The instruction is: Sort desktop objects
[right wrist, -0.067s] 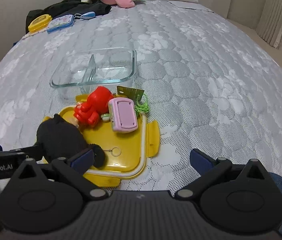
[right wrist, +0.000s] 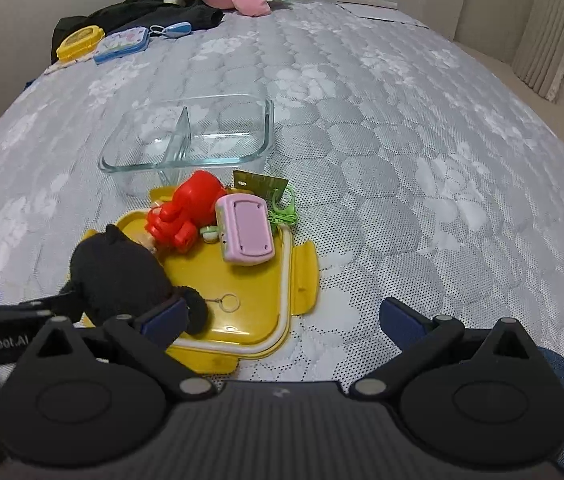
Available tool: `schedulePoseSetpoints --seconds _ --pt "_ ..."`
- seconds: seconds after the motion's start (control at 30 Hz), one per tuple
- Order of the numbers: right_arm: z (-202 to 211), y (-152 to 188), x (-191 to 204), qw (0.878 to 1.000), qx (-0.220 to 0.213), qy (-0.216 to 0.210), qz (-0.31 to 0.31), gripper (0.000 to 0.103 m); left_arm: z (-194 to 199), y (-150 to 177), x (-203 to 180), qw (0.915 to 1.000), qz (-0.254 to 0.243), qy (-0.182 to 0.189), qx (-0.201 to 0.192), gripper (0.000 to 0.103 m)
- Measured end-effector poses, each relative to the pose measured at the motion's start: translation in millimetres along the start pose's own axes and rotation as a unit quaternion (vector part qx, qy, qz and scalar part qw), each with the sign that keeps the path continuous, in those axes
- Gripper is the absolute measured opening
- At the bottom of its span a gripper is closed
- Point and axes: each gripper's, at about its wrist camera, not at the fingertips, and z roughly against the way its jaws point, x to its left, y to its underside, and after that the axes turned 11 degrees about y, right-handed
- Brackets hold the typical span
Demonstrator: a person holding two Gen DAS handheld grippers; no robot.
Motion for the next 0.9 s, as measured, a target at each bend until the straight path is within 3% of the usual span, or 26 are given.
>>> schedulePoseSetpoints --seconds 0.17,0.2,0.27,0.9 --pt "-5.2 9.8 -20.5 0.999 0.026 -0.013 -0.015 0.103 -6.7 7.3 7.4 0.9994 -0.023 -0.024 -0.003 0.103" --pt "-7.4 8.7 -11.1 1.0 0.028 0.005 0.001 0.103 -8.2 8.6 7.9 0.9993 -0.026 -0.028 -0.004 0.103" --pt "-11.4 8.0 4.9 0.999 0.029 0.03 0.024 0.103 -11.5 10.4 3.5 0.9994 -0.022 -0.027 -0.004 0.103" --pt "-21.1 14.9 12.4 0.998 0.032 0.027 0.046 0.103 -12.5 15.1 6.3 0.9994 -0.019 -0.028 -0.003 0.103"
